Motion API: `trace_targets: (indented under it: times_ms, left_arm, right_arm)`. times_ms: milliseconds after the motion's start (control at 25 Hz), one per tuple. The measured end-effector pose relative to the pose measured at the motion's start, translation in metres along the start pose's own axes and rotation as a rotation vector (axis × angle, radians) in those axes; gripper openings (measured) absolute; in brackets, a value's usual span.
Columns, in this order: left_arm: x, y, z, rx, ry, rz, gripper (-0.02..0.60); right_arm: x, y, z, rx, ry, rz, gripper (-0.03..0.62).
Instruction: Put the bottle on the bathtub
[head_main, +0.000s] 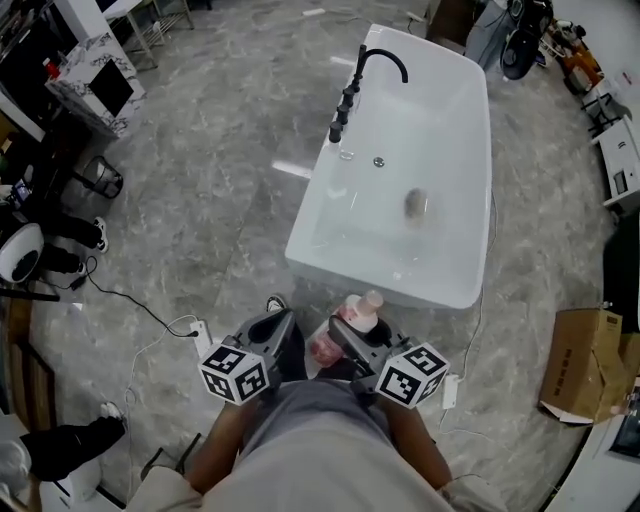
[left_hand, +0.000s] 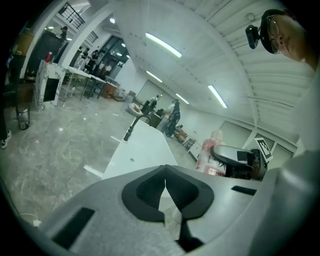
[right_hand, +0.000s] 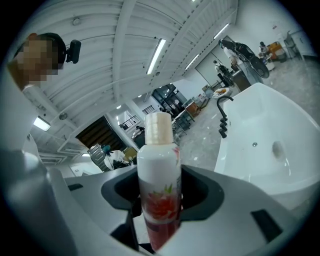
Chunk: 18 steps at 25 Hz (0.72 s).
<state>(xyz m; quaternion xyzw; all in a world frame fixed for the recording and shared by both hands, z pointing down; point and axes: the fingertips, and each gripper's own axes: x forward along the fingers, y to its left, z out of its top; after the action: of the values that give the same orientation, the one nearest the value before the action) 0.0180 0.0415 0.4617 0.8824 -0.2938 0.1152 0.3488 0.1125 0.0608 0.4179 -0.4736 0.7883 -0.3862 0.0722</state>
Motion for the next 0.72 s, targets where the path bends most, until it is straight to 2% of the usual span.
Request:
trace_targets:
  times_ms: [440,600,720]
  left_arm:
    - [0.004,0.069,0.092,0.079,0.001,-0.100,0.008]
    - [0.003,0.087,0.109,0.186,0.021,-0.092,0.008]
    - [0.008,0.098,0.112,0.185,0.043,-0.115,0.008]
  right_arm:
    - [0.090,0.006,0.062,0.007,-0.123,-0.072,0.212]
    - [0.115,0.006,0.079,-0.035,-0.147,-0.100,0.213]
    - [0.132,-0.002,0.084,-0.068,-0.154,-0.125,0.213]
